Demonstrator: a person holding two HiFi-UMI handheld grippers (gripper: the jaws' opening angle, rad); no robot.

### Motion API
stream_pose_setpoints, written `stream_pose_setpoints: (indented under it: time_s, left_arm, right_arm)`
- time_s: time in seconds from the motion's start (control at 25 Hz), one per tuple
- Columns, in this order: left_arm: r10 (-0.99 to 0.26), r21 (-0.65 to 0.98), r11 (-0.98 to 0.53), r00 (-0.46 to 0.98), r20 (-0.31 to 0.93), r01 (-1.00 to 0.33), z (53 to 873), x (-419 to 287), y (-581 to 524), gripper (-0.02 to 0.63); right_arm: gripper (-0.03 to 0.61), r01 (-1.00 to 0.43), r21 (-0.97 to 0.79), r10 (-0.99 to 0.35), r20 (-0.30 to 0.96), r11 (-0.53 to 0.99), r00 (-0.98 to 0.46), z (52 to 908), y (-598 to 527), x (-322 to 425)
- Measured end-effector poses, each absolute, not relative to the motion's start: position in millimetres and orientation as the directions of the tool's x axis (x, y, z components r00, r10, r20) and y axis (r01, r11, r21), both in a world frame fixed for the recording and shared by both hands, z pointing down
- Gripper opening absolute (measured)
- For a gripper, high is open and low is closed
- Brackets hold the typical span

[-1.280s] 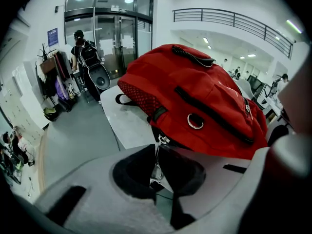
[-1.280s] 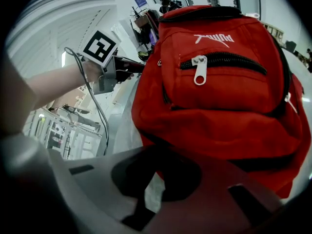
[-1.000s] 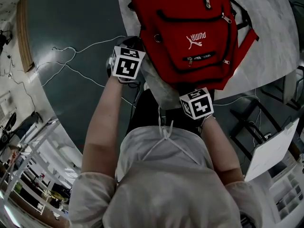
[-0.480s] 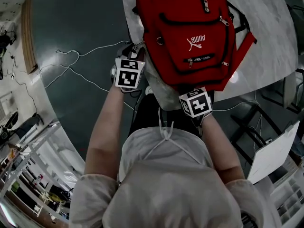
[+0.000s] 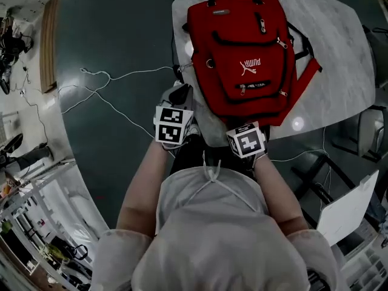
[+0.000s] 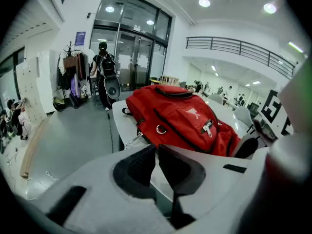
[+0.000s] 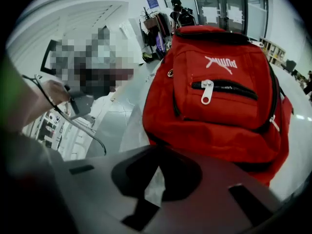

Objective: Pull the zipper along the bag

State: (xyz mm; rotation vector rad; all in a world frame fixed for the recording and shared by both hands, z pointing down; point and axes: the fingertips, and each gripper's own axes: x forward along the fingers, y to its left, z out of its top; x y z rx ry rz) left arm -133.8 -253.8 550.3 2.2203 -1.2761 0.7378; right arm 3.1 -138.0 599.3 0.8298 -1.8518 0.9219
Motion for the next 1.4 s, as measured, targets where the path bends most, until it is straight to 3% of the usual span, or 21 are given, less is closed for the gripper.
stream_pose_setpoints:
  time_s: [0.32, 0.6, 0.8, 1.16, 1.4]
  left_arm:
    - [-0.713, 0.137, -0.422, 0.421, 0.561, -0.896, 485, -120, -221, 0.018]
    - [-0.805, 0.130, -0.401, 0.416, 0.424, -0.907, 404, -109, -216, 0.018]
    - [-0.882, 0.117, -0.383, 0.401, 0.247, -0.916, 346, -109, -237, 0.018]
    - [-0.903, 0.007, -0.410, 0.407, 0.136, -0.912, 280, -101, -219, 0.018]
    - [-0.907, -0.005, -0.401, 0.396, 0.143, -0.916, 281, -101, -215, 0.018]
  right_arm:
    - [0.026, -0.816, -0.240, -0.356, 0.809, 0.527, -0.468, 524, -165, -3]
    - [0.026, -0.815, -0.194, -0.582, 0.612, 0.546, -0.536, 426, -200, -9]
    - [0.026, -0.796, -0.150, -0.684, 0.434, 0.587, -0.586, 360, -231, -14]
    - [0.026, -0.800, -0.136, -0.724, 0.357, 0.585, -0.590, 318, -223, -10]
    - [0.026, -0.786, -0.124, -0.723, 0.327, 0.605, -0.608, 317, -216, -14]
